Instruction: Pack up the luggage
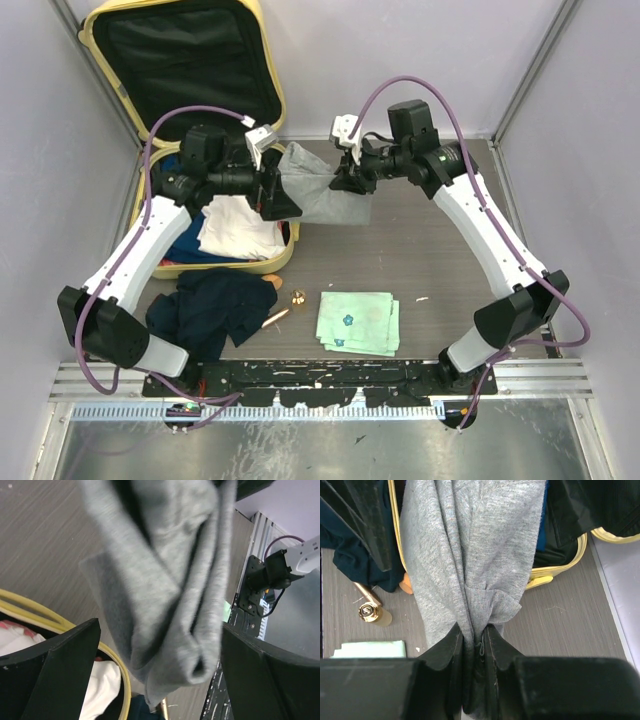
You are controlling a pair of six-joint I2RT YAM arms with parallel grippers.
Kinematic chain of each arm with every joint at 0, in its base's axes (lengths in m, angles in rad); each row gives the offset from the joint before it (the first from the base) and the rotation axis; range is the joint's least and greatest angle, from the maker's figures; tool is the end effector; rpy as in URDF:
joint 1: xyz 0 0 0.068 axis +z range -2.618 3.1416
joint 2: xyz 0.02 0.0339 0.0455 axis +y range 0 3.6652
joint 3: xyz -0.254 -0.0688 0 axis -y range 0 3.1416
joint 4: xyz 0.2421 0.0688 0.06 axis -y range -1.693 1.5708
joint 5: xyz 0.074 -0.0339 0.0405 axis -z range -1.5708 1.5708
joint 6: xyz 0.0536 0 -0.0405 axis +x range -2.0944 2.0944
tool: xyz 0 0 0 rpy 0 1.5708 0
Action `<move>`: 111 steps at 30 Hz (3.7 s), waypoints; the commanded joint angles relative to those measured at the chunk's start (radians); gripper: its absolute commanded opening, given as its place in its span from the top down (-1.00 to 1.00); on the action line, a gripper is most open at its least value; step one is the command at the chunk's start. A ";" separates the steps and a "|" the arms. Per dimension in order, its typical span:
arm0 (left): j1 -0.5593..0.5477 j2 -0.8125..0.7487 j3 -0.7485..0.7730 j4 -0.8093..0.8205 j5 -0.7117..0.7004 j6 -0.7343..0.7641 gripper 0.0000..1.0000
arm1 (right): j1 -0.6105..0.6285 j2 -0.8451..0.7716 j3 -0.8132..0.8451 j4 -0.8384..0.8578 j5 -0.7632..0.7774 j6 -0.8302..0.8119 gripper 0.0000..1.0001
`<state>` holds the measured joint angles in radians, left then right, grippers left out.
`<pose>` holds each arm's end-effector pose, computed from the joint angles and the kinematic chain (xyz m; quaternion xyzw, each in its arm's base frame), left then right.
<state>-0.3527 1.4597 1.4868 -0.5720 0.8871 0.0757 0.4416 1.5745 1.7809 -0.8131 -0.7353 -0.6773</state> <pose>0.2901 -0.1511 0.3766 0.3731 0.7242 -0.4315 0.3874 0.2912 0.1774 0.4110 -0.5800 0.6124 0.2654 0.4671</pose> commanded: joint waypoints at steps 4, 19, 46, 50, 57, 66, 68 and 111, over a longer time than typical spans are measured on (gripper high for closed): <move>0.004 -0.068 -0.083 0.280 -0.058 -0.247 -0.98 | 0.018 -0.080 -0.034 0.125 -0.053 0.042 0.99; 0.069 0.065 0.091 0.192 -0.094 -0.366 1.00 | 0.014 -0.037 -0.087 0.337 0.113 0.285 -0.19; 0.374 0.667 0.653 -0.436 -0.364 -0.141 1.00 | -0.046 -0.062 -0.207 0.384 0.336 0.422 -1.00; 0.395 0.688 0.647 -0.441 -0.385 -0.095 0.92 | -0.046 -0.053 -0.205 0.380 0.318 0.425 -1.00; 0.399 0.790 0.732 -0.426 -0.464 -0.004 0.81 | -0.045 -0.047 -0.197 0.364 0.301 0.421 -1.00; 0.399 0.844 0.833 -0.428 -0.630 0.085 0.09 | -0.048 -0.079 -0.238 0.316 0.314 0.404 -1.00; 0.398 0.808 0.817 -0.429 -0.635 0.101 -0.23 | -0.055 -0.085 -0.243 0.297 0.310 0.404 -1.00; 0.413 0.126 0.269 -0.207 -0.527 0.089 -0.96 | 0.089 -0.270 -1.113 0.223 0.351 -0.075 -0.27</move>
<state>0.0650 1.6264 1.7527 -0.8410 0.3447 0.1806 0.5262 1.3228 0.6792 -0.6018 -0.3904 -0.7143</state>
